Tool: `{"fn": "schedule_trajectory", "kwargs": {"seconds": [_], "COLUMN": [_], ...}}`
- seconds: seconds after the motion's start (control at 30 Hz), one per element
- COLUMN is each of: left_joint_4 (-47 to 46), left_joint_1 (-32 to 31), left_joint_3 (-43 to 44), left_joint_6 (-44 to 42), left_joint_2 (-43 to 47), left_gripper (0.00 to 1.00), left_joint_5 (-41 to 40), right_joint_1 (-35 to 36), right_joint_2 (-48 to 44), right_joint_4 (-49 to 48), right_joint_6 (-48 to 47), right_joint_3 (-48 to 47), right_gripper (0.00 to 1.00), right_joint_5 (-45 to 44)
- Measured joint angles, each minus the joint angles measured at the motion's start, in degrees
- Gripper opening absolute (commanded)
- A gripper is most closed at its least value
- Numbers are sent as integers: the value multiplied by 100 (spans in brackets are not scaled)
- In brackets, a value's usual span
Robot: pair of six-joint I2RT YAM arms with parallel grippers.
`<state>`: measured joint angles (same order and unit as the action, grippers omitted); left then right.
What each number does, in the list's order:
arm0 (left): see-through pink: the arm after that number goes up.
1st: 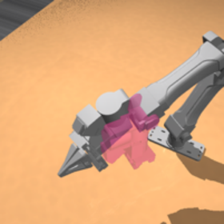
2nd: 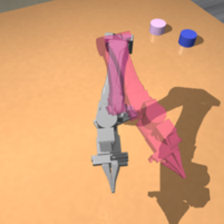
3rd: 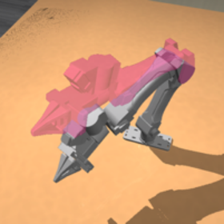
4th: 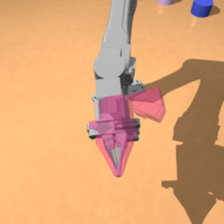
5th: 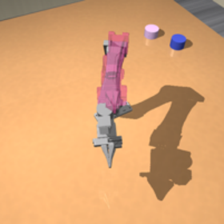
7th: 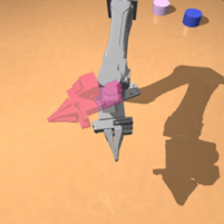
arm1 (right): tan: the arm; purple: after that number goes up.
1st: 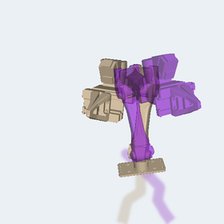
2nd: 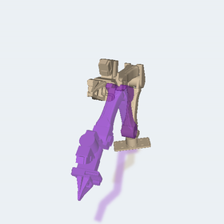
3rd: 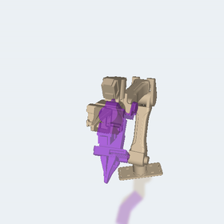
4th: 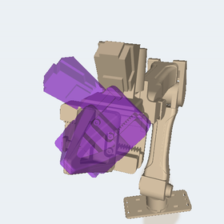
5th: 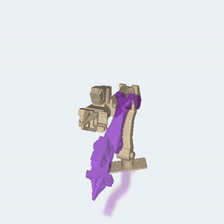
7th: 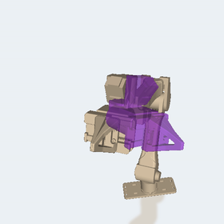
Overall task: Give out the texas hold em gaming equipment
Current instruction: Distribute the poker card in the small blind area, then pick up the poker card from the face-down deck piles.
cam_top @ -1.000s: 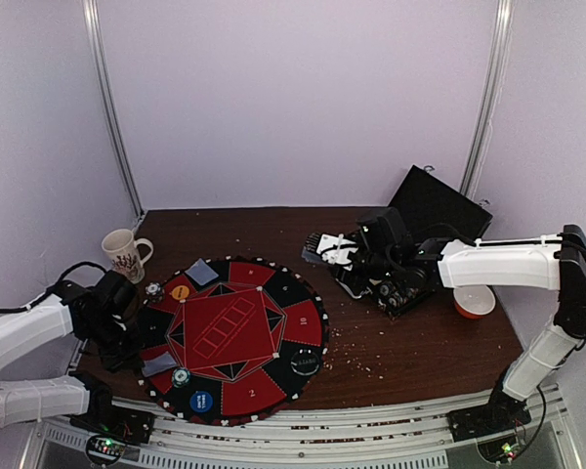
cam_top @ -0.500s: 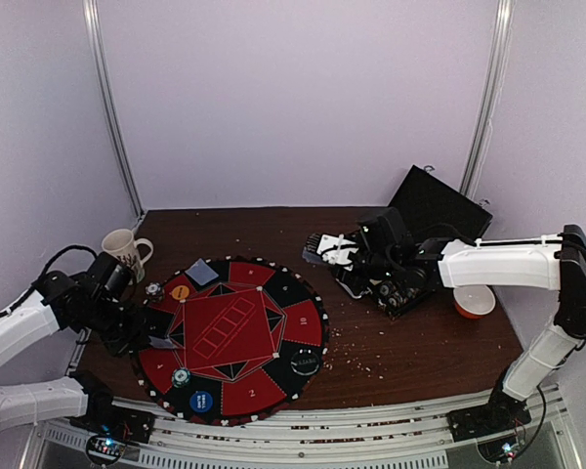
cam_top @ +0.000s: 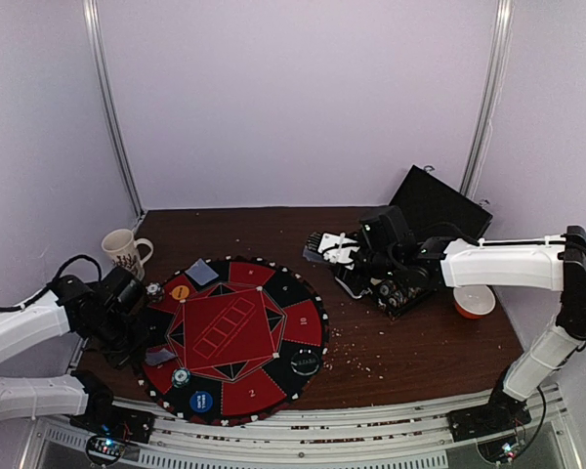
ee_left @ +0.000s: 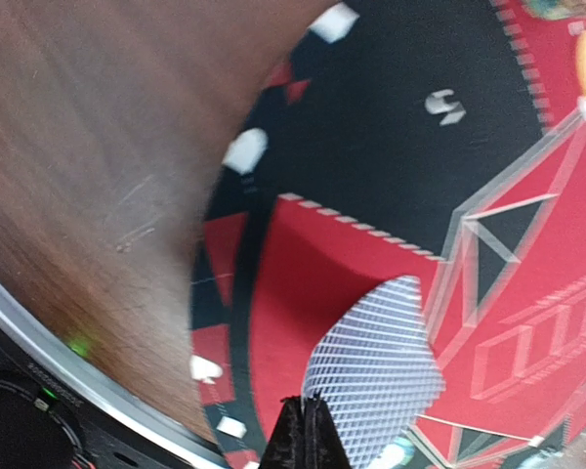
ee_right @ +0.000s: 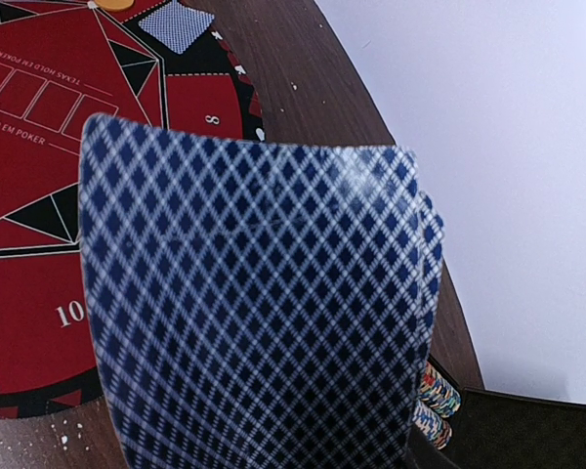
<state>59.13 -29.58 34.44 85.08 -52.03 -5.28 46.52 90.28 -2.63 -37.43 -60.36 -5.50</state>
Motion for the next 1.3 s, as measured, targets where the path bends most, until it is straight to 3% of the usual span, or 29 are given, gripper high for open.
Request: {"fn": "schedule_trajectory", "kwargs": {"seconds": [0.27, 0.6, 0.97, 1.03, 1.13, 1.3], "left_joint_4": [81, 81, 203, 142, -330, -1897], "left_joint_1": [0, 0, -4, -7, -61, -505], "left_joint_3": [-413, -461, -68, 391, 1309, 2653], "left_joint_6": [-103, -297, -413, -721, -1537, -3346], "left_joint_2": [-127, -361, -376, -457, -748, -1587], "left_gripper": [0, 30, 36, 42, 65, 84], "left_joint_5": [138, 208, -127, -389, -782, -828], "right_joint_1": [0, -2, 0, 0, 0, 52], "right_joint_2": [0, 0, 0, 0, 0, 0], "right_joint_4": [15, 79, 136, 162, 208, 216], "right_joint_6": [-33, -35, -114, -157, -197, -308], "right_joint_3": [-2, -2, -13, -17, -37, -66], "right_gripper": [45, 45, 45, 45, 45, 45], "right_joint_5": [0, 0, -2, -2, 4, 101]}}
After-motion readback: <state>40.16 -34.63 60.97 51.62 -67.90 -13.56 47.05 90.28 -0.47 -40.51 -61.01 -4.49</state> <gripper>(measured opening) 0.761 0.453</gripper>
